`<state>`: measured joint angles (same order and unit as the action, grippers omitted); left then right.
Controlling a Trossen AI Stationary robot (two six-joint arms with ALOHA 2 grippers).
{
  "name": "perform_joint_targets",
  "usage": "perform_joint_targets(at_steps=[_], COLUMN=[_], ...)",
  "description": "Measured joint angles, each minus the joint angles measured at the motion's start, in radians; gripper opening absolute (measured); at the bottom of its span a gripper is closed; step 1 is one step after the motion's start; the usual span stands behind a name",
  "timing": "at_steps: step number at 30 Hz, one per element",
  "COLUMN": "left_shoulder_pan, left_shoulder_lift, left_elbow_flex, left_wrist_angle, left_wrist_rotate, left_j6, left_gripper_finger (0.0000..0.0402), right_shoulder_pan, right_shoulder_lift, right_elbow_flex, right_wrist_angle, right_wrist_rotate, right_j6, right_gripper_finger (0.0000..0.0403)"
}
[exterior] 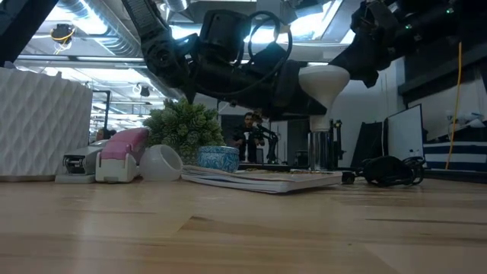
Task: Screw lightbulb
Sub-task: Insert the lightbulb into the silver lamp socket
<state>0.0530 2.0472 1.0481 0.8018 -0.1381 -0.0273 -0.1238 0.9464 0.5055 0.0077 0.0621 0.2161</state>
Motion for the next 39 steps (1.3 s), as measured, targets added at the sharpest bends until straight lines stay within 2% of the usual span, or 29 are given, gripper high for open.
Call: perform_joint_targets(at_steps=[11,18,29,39], left_shoulder_pan=[0.001,0.001,0.000,-0.016], left_shoulder_lift=[-0.001,-0.002,-0.002,-0.003], left_elbow_flex=[0.000,0.000,0.000,0.002], left_wrist_angle=[0.002,-0.002,0.002,-0.025], left_wrist_rotate=[-0.003,-0.036,-0.051,-0.068], left_j6=[0.010,0.087,0.126,0.076], left_gripper_finger=[0.0173,0.0173,0.0173,0.0173], right_shoulder_pan=[0.000,0.000,0.000,0.000], right_shoulder_lift=[-0.020,-0.019,-0.018,-0.018], right_elbow_flex=[-0.001,-0.001,-0.001,-0.001], right_wrist_angle=[-0.018,-0.006,-0.004,-0.005], right_wrist_rotate=[0.016,0.016,0.016,0.015], right_j6=[-0.001,0.013,0.013,0.014], right_gripper_finger=[0.0127,0.0127,0.0127,0.0127])
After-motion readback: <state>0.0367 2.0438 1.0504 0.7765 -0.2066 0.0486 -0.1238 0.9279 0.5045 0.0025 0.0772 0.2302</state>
